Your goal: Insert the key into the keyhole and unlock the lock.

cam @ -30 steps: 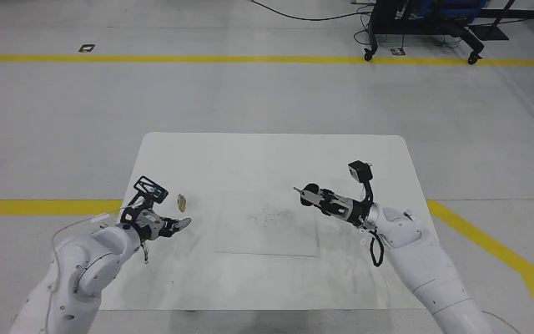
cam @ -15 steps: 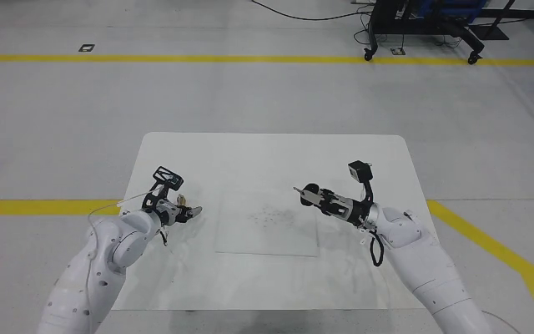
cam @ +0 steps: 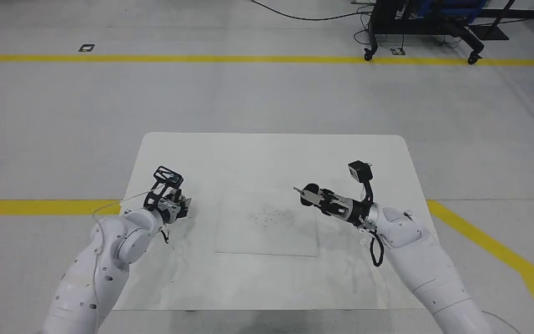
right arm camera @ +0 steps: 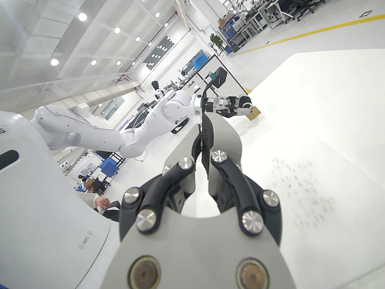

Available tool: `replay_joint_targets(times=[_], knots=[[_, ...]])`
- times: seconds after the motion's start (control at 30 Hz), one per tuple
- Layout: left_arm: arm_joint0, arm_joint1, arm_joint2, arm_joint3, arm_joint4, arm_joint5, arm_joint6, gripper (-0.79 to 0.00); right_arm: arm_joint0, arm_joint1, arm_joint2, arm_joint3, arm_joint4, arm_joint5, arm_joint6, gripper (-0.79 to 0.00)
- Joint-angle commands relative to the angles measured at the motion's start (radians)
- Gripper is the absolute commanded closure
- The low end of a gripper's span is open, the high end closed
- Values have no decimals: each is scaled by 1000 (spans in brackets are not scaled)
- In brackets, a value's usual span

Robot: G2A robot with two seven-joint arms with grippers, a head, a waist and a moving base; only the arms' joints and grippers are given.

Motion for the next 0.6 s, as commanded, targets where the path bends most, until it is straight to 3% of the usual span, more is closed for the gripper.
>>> replay_joint_targets(times=[0.0,0.57], knots=[[-1,-2,2,4,1,12,8,0,0,0,0,0,0,0,0,0],[26,-1,-40,-11,-36,-51,12,0,0,0,0,0,0,0,0,0]])
